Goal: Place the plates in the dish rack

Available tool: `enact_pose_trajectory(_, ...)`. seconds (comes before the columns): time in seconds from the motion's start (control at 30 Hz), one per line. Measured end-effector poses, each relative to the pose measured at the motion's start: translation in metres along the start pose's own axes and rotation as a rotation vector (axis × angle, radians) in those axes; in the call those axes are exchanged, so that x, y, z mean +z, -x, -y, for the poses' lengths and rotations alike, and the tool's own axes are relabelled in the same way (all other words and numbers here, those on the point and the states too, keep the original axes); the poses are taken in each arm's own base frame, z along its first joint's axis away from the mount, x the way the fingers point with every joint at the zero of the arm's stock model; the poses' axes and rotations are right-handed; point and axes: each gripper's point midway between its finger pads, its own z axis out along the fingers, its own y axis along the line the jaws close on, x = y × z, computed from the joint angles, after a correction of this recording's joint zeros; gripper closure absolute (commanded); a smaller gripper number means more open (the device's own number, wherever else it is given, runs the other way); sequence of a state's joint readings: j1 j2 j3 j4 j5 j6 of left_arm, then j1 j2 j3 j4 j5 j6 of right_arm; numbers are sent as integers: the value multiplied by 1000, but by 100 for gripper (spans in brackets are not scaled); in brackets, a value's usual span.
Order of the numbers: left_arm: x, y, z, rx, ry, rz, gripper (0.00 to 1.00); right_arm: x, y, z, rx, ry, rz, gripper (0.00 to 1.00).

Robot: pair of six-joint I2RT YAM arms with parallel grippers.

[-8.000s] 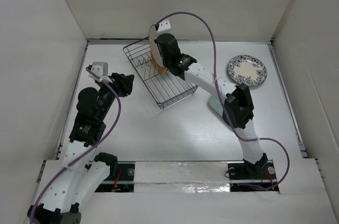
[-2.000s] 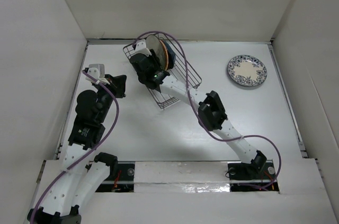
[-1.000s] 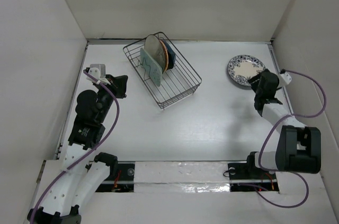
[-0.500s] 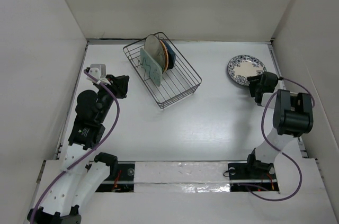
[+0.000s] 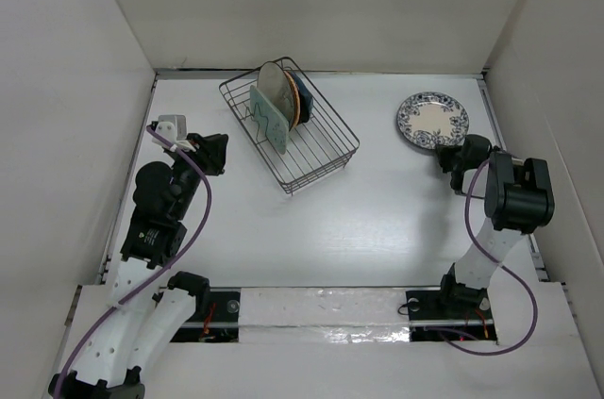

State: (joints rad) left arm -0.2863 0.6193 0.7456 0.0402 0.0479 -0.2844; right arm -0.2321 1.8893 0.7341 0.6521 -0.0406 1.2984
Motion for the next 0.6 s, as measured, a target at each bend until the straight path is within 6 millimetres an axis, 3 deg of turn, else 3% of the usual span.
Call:
enact_pose_trajectory(0.1, 0, 0, 0, 0, 0, 0, 84, -20, -6, -12, -109, -10, 19, 100)
enact_pose_trajectory(0.2, 0, 0, 0, 0, 1, 1, 82, -49, -17, -46, -303, 17, 64, 100)
enact_pose_trajectory(0.27, 0, 0, -1, 2, 4, 2, 81, -73, -35, -89, -457, 84, 88, 100)
enact_pose_trajectory(0.33, 0, 1, -2, 3, 9, 3, 79, -98, -62, -144, -608, 189, 105, 100)
enact_pose_trajectory(0.47, -1, 3, -4, 7, 24, 13, 78, -158, -132, -256, -802, 452, 115, 100)
enact_pose_trajectory(0.6, -3, 7, -8, 10, 44, 33, 77, -220, -202, -329, -933, 660, 100, 100)
